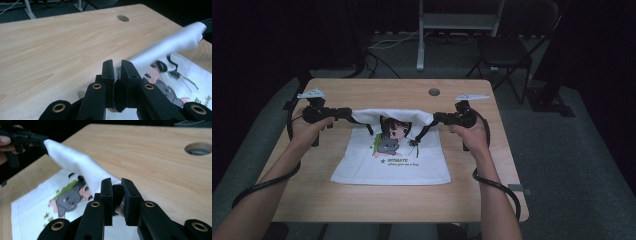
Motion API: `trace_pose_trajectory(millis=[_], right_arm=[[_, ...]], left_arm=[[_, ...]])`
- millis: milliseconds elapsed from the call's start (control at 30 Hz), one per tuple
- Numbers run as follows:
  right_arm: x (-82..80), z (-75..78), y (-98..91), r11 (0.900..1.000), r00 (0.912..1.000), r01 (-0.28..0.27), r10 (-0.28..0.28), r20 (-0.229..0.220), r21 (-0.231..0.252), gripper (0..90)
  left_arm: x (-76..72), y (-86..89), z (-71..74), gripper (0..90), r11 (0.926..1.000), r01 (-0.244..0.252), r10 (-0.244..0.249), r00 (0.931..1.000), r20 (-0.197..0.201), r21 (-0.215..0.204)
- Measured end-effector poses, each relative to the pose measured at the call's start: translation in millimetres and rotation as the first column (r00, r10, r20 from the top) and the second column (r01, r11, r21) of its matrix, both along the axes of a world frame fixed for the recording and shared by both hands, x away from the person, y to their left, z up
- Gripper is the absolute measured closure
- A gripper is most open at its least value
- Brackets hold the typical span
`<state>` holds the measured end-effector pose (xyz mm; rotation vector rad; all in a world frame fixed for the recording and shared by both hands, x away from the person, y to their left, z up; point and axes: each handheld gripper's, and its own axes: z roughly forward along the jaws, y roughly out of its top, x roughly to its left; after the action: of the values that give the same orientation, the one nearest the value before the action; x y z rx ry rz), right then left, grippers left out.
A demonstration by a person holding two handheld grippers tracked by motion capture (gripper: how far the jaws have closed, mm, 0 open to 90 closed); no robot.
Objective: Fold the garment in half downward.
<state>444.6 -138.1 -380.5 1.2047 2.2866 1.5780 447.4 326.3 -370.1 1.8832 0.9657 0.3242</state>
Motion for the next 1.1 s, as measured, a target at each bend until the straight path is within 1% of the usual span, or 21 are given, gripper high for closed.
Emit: trace_pose_trajectory(millis=[33,100,167,233,267,333,367,400,500,700,733,767,900,933,1100], right_arm=[[-1.5,-1.8,0.7,0.9999,1.0000,-0.005,0.005,-0.004,-0.014,80.6],[-4.6,-5.2,2.1,0.9989,0.9998,-0.018,0.018,-0.008,-0.042,80.7],[-8.3,-9.6,4.0,0.9972,0.9993,-0.036,0.035,-0.007,-0.065,80.6],[-11.2,-12.5,6.0,0.9954,0.9989,-0.046,0.046,-0.005,-0.084,80.6],[-12.7,-13.9,7.0,0.9946,0.9988,-0.049,0.049,-0.007,-0.092,80.6],[-15.2,-16.3,8.5,0.9920,0.9983,-0.059,0.059,-0.003,-0.112,80.6],[-16.9,-17.3,9.0,0.9909,0.9980,-0.062,0.063,-0.002,-0.120,80.6],[-17.9,-18.3,9.0,0.9905,0.9979,-0.065,0.065,0.001,-0.121,80.6],[-20.9,-20.8,7.9,0.9897,0.9976,-0.068,0.069,0.000,-0.126,80.6],[-27.7,-24.2,6.6,0.9892,0.9973,-0.073,0.073,-0.005,-0.127,80.6],[-28.6,-25.2,6.6,0.9885,0.9971,-0.076,0.076,-0.001,-0.131,80.6],[-29.5,-25.7,6.6,0.9884,0.9971,-0.076,0.076,-0.002,-0.131,80.6],[-30.5,-26.8,6.1,0.9888,0.9972,-0.075,0.075,-0.005,-0.129,80.6],[-30.8,-27.6,5.9,0.9884,0.9971,-0.076,0.075,-0.007,-0.131,80.6],[-31.9,-29.2,6.1,0.9874,0.9969,-0.078,0.078,-0.008,-0.137,80.6]], left_arm=[[-1.4,-0.9,-1.7,81.5,1.0000,0.004,-0.004,1.0000,-0.001,0.008],[-4.5,-2.7,-4.9,81.5,0.9989,0.016,-0.016,0.9999,-0.001,0.044],[-9.3,-6.2,-8.9,81.5,0.9955,0.029,-0.030,0.9996,0.005,0.091],[-13.3,-9.0,-12.3,81.6,0.9917,0.041,-0.042,0.9991,0.009,0.122],[-15.3,-10.4,-13.9,81.6,0.9905,0.044,-0.045,0.9989,0.011,0.130],[-19.1,-11.7,-16.1,81.6,0.9856,0.052,-0.056,0.9983,0.018,0.161],[-20.6,-12.2,-17.2,81.6,0.9853,0.051,-0.055,0.9983,0.019,0.163],[-21.6,-11.9,-17.9,81.6,0.9831,0.054,-0.059,0.9980,0.023,0.175],[-23.9,-11.4,-19.3,81.6,0.9817,0.056,-0.062,0.9978,0.024,0.182],[-33.0,-11.3,-23.6,81.6,0.9772,0.067,-0.075,0.9968,0.030,0.201],[-33.7,-11.3,-24.5,81.6,0.9780,0.065,-0.072,0.9970,0.030,0.199],[-34.2,-10.8,-25.2,81.6,0.9765,0.067,-0.075,0.9967,0.030,0.204],[-35.9,-11.0,-26.6,81.6,0.9778,0.063,-0.071,0.9971,0.029,0.200],[-36.5,-11.1,-26.6,81.6,0.9764,0.068,-0.076,0.9967,0.030,0.205],[-39.6,-12.3,-27.2,81.7,0.9761,0.072,-0.081,0.9962,0.034,0.205]])
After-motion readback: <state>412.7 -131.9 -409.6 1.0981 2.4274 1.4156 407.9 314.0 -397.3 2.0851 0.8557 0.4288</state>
